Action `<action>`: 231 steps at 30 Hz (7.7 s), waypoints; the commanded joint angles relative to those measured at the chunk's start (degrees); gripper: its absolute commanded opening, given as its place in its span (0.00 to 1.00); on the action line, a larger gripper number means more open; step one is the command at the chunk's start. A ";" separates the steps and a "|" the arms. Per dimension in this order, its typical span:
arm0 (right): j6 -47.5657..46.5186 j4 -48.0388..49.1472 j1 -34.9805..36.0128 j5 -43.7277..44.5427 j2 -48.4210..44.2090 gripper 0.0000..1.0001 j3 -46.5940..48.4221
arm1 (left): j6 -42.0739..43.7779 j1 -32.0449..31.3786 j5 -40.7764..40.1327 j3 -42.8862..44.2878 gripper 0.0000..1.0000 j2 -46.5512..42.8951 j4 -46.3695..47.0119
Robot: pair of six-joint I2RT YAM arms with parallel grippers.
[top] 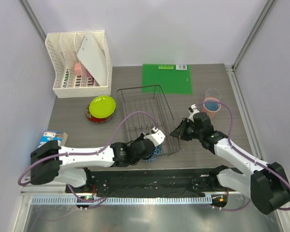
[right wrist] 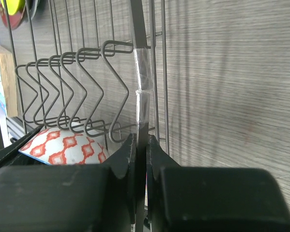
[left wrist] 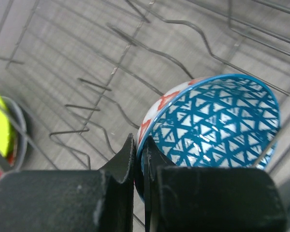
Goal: Unload the mixed dishes from the dish rack
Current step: Pick up the bowl from the dish rack, then place the bowl at the center of the board.
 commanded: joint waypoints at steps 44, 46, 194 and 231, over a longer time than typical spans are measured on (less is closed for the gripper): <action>-0.05 -7.86 0.36 2.40 5.28 0.01 6.68 | 21.10 -5.91 -10.82 -13.75 0.00 -15.00 38.65; -0.40 -9.52 0.36 4.06 4.92 0.01 7.20 | 22.07 -5.91 -11.08 -14.89 0.00 -11.76 42.85; -5.49 -23.13 0.19 11.88 -3.94 0.01 31.02 | -24.34 24.06 16.36 37.66 0.92 4.54 -16.44; 10.66 -38.63 -12.30 35.01 -21.97 0.01 12.24 | -35.66 26.26 4.57 19.55 1.00 -12.09 -21.36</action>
